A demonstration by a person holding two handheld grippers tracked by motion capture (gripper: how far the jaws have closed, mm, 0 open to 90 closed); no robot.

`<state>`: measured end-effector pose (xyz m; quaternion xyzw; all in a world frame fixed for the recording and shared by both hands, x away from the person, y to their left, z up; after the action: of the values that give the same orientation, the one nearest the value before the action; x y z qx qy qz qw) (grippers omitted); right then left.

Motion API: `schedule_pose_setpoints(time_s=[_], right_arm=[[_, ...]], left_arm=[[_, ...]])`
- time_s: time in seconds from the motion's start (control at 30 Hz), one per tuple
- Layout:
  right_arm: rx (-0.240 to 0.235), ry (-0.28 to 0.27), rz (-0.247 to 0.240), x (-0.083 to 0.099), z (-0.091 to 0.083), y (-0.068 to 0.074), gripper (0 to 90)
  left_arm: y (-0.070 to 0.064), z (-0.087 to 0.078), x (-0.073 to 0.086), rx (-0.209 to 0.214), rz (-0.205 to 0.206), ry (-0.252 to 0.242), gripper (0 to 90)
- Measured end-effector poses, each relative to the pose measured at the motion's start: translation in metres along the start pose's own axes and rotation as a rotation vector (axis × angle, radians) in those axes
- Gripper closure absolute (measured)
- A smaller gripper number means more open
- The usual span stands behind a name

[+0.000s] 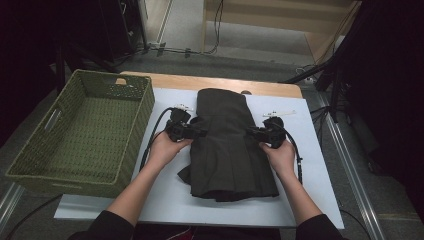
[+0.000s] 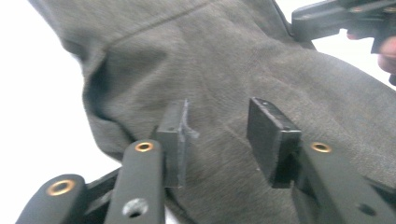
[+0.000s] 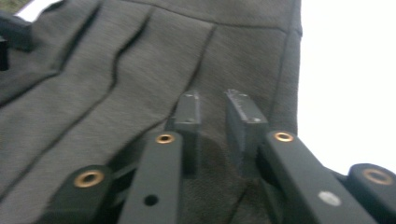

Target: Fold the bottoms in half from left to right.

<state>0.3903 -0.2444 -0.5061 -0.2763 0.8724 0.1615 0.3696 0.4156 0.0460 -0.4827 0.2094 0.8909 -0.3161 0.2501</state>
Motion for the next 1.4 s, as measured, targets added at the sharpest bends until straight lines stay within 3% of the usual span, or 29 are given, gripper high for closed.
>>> schedule_pose_setpoints(time_s=[0.07,0.17,0.37,0.4,0.5,0.57,0.67,0.77,0.87,1.07,1.4], right_arm=[[-0.019,-0.006,-0.004,-0.002,-0.003,0.003,65.1],[-0.038,-0.010,-0.018,-0.004,-0.008,0.008,57.8],[-0.060,-0.026,-0.031,-0.007,-0.012,0.018,45.5],[-0.071,-0.018,-0.043,-0.007,-0.012,0.022,42.4],[-0.103,-0.017,-0.047,-0.006,-0.011,0.028,42.7],[-0.102,-0.030,-0.056,-0.007,-0.011,0.032,42.5],[-0.102,-0.047,-0.067,-0.009,-0.011,0.036,40.6],[-0.098,-0.050,-0.078,-0.010,-0.010,0.039,39.3],[-0.100,-0.054,-0.080,-0.011,-0.010,0.041,39.3],[-0.118,-0.069,-0.061,-0.013,-0.008,0.044,39.3],[-0.118,-0.047,-0.089,-0.014,-0.004,0.052,39.3]], left_arm=[[0.002,-0.003,-0.002,-0.011,0.001,-0.025,45.8],[0.005,-0.006,-0.005,-0.017,-0.005,-0.060,38.1],[0.013,-0.005,-0.009,-0.042,-0.017,-0.070,31.3],[0.017,-0.005,-0.012,-0.063,-0.014,-0.079,31.3],[0.020,-0.004,-0.016,-0.081,-0.006,-0.068,28.2],[0.023,-0.005,-0.020,-0.084,-0.012,-0.086,27.2],[0.025,-0.003,-0.028,-0.086,-0.021,-0.076,20.1],[0.027,-0.001,-0.033,-0.096,-0.012,-0.109,16.5],[0.027,0.002,-0.037,-0.101,-0.006,-0.082,15.8],[0.025,0.008,-0.045,-0.118,0.018,-0.088,15.7],[0.032,0.024,-0.066,-0.147,0.015,-0.074,15.7]])
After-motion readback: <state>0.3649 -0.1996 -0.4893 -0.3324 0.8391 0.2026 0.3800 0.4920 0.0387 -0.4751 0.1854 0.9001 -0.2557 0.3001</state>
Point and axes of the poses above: each handheld gripper's, and its own axes: z roughly forward along the jaws, x roughly out of its underside, y roughly to its left, the point moved 3 cm from there along z, roughly forward along the jaws, and after that the axes turned 14 degrees about -z, right-handed, at the moved point
